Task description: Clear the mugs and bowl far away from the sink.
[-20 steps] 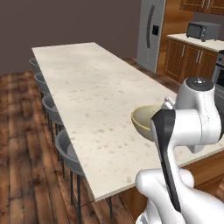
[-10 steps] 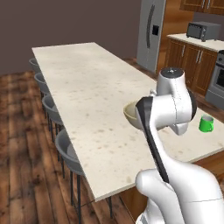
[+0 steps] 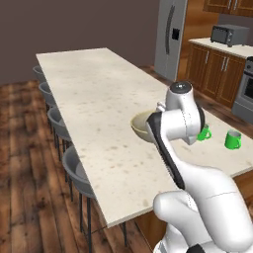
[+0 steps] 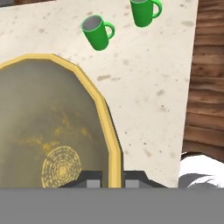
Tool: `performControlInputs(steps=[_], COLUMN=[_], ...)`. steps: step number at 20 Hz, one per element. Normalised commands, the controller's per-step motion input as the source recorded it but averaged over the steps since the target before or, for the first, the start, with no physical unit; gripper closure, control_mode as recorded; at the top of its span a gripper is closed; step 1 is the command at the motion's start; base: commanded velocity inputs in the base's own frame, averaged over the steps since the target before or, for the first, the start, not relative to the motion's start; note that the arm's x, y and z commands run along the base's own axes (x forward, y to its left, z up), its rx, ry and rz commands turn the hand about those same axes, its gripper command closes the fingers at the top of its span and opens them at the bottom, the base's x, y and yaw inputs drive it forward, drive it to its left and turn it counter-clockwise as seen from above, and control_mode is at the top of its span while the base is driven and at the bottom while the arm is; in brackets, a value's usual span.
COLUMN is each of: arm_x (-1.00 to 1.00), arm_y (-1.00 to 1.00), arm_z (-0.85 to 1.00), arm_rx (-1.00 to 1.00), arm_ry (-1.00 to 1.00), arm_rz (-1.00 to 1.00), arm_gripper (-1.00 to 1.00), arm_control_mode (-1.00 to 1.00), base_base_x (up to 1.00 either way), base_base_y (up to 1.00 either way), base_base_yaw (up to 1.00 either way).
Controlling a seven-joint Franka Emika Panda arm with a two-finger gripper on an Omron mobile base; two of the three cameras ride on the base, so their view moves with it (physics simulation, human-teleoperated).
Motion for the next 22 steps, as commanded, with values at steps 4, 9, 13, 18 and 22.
performControlInputs(steps=[4,9,13,18,22], arm_x=[0.84,0.79,0.53,0.26,0.19], arm_y=[0.00,0.00,0.00,-0.01,0.00], arm_z=[-0.29,-0.37,-0.38,-0.28,-0.23], arm_rx=[0.00,0.00,0.00,0.00,0.00], arm_ry=[0.00,0.00,0.04,0.05,0.04], arm_rz=[0.13,0.11,0.07,0.02,0.00], arm_gripper=[1.00,1.00,1.00,1.00,1.00], arm_control_mode=[-1.00,-1.00,-1.00,-1.00,-1.00], base_base_x=[0.00,0.00,0.00,0.00,0.00], base_base_y=[0.00,0.00,0.00,0.00,0.00], base_base_yaw=[0.00,0.00,0.00,0.00,0.00])
